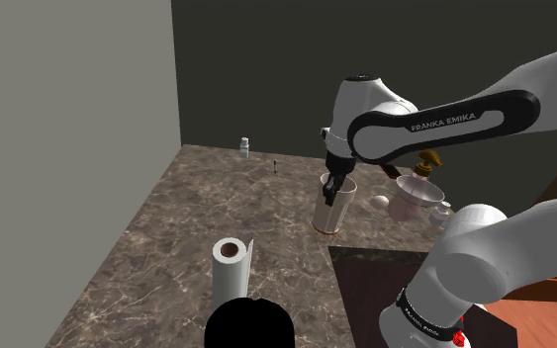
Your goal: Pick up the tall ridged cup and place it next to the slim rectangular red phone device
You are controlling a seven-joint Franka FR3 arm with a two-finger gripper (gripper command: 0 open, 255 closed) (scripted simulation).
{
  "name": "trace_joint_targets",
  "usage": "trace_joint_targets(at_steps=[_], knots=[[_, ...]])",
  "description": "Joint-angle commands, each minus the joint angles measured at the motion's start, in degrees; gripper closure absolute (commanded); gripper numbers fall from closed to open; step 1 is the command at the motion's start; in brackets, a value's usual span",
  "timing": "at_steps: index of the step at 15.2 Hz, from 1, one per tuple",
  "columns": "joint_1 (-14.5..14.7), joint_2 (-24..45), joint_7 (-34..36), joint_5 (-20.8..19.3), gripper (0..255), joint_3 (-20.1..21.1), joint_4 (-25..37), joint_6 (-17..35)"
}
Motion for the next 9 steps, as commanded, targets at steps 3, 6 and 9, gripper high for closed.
trace_joint_targets(at_steps=[3,6,9], knots=[[0.03,-1.51,-0.59,0.20,255,-0.10,2.49,-3.96],[0.10,-2.32,-0.87,0.37,255,-0.08,4.35,-6.62],[0.15,-2.96,-1.15,0.52,255,-0.05,6.30,-9.20]])
